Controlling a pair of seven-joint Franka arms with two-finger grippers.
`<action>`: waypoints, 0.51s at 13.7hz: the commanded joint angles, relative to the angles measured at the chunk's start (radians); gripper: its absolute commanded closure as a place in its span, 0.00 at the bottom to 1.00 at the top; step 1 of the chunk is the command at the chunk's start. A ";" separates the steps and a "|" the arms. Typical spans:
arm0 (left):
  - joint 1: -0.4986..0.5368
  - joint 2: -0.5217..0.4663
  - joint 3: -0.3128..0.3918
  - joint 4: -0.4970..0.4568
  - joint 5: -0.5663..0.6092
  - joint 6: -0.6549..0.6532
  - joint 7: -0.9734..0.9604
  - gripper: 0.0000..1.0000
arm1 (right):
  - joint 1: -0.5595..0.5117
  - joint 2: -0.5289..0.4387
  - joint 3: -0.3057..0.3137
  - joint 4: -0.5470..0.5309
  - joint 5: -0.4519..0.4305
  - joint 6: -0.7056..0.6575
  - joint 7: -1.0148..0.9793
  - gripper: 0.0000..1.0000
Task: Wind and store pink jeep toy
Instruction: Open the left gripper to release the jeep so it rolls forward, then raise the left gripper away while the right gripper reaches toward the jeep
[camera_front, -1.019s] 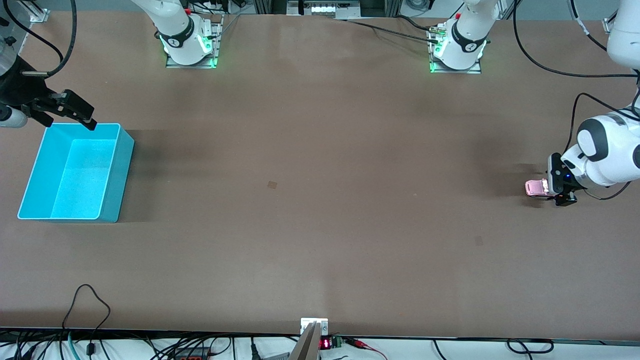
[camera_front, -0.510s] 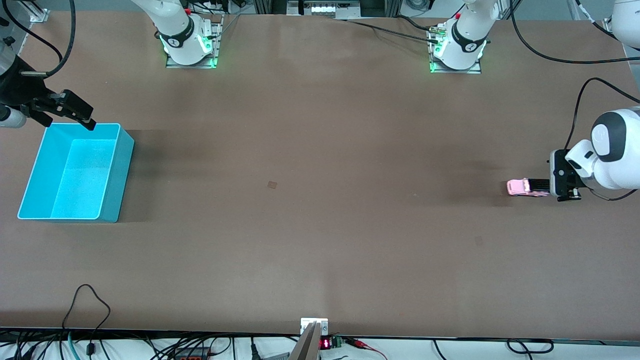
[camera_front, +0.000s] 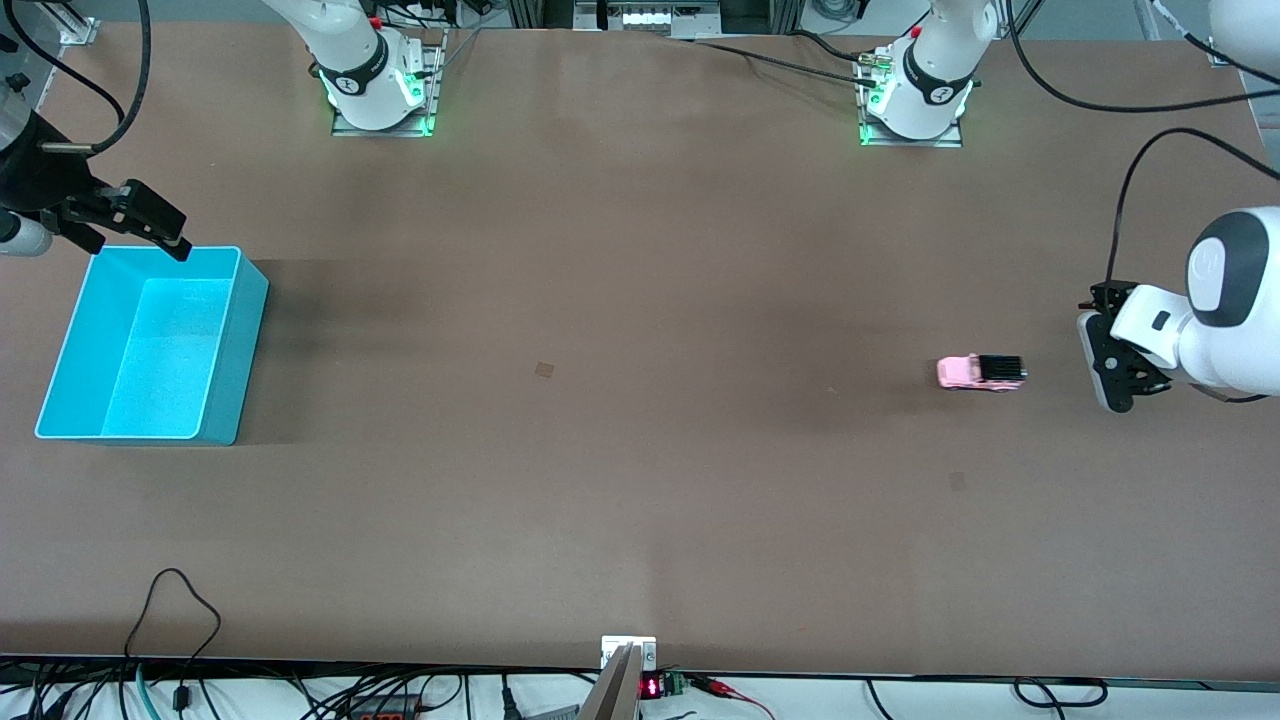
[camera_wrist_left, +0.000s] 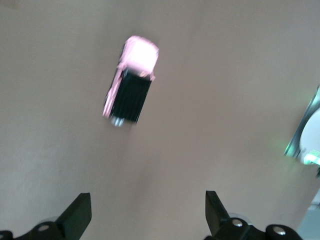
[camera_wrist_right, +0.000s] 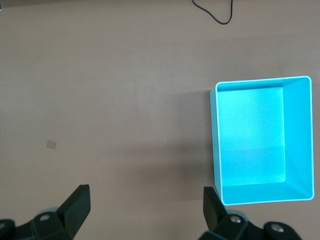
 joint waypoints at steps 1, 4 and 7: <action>-0.002 -0.071 -0.056 0.013 0.006 -0.090 -0.233 0.00 | -0.009 -0.021 0.003 -0.021 0.005 0.009 -0.010 0.00; -0.002 -0.134 -0.137 0.017 0.003 -0.151 -0.497 0.00 | -0.009 -0.021 0.003 -0.021 0.005 0.008 -0.010 0.00; -0.015 -0.155 -0.176 0.086 -0.035 -0.214 -0.724 0.00 | -0.010 -0.021 0.003 -0.021 0.005 0.008 -0.010 0.00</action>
